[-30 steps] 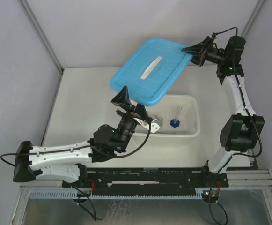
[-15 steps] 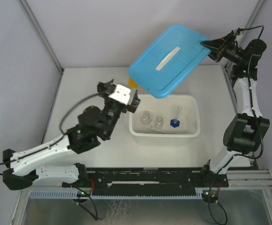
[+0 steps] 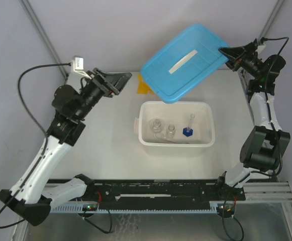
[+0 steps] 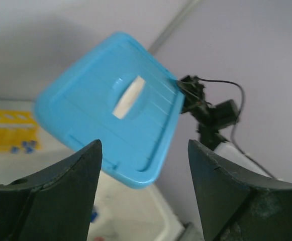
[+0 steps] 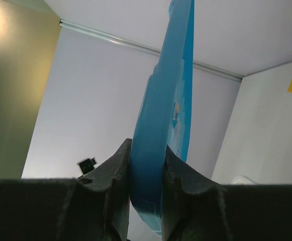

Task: Organize the chemistry lab equipment
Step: Pick up the storage box lid at the center of the board, then close the lid of the storage box.

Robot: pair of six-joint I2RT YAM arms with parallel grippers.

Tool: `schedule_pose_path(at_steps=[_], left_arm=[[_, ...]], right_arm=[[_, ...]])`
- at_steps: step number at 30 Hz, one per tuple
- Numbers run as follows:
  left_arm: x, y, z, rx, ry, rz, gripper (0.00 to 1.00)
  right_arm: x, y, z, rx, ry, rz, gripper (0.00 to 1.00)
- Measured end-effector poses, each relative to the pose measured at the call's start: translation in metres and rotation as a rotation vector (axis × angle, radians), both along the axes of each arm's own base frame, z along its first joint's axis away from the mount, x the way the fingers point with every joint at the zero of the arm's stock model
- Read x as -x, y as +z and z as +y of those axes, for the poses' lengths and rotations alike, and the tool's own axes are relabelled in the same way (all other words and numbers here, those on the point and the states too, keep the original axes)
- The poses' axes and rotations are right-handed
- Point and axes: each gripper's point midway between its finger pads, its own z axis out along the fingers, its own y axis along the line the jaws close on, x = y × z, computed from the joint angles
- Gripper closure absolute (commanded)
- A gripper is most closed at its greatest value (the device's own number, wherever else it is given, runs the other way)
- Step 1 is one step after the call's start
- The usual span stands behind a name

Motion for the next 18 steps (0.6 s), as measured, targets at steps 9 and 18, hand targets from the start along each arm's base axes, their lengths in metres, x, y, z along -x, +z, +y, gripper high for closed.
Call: schedule_pose_path(at_steps=[9, 18], left_arm=[[-0.041, -0.101, -0.050, 0.402, -0.342, 0.486, 0.27], [-0.033, -0.056, -0.037, 0.592, -0.476, 0.413, 0.29]], right_arm=[[0.020, 0.032, 0.003, 0.045, -0.077, -0.132, 1.00], [0.020, 0.044, 0.011, 0.028, -0.105, -0.189, 1.00]])
